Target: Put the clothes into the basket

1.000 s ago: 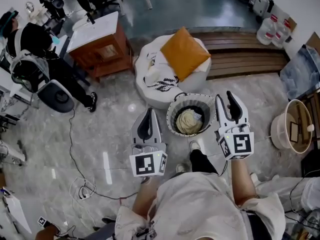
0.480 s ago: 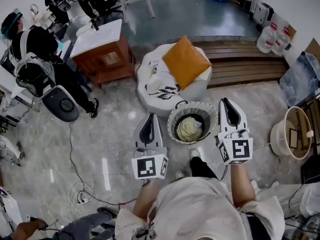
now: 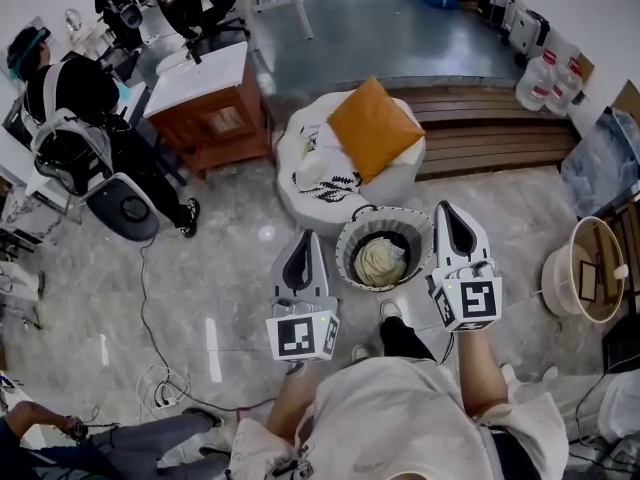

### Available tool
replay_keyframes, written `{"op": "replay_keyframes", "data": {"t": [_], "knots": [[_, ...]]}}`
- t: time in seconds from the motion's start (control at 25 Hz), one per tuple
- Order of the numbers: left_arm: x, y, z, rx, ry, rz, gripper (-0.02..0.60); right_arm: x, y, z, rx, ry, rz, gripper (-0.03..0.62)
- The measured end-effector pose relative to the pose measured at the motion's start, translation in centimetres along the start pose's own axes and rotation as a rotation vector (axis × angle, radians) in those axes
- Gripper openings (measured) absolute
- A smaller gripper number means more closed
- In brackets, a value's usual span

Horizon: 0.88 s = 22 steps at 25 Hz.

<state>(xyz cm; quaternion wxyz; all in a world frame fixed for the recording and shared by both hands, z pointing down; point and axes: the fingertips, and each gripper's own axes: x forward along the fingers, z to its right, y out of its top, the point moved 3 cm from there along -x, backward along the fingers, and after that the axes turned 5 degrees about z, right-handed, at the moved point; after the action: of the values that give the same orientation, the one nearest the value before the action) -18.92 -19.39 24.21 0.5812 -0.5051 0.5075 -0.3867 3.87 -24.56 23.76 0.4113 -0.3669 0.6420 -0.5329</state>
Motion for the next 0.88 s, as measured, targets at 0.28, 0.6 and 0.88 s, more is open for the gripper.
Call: {"op": "replay_keyframes", "data": {"t": [0.28,0.6,0.88], "knots": [[-0.02,-0.35,0.28,-0.004,-0.001,-0.002,-0.002,-0.25,-0.62,-0.02,-0.014,0.007,-0.009,-0.012],[-0.06,-0.58,0.49,-0.009,-0.003,-0.005,-0.002,-0.44,-0.84,0.12,-0.018,0.005,-0.023,-0.012],[-0.02,-0.48,0.22,-0.010,0.001,-0.005,-0.002,-0.19,-0.81,-0.18,-0.023,0.011,-0.027,-0.011]]}}
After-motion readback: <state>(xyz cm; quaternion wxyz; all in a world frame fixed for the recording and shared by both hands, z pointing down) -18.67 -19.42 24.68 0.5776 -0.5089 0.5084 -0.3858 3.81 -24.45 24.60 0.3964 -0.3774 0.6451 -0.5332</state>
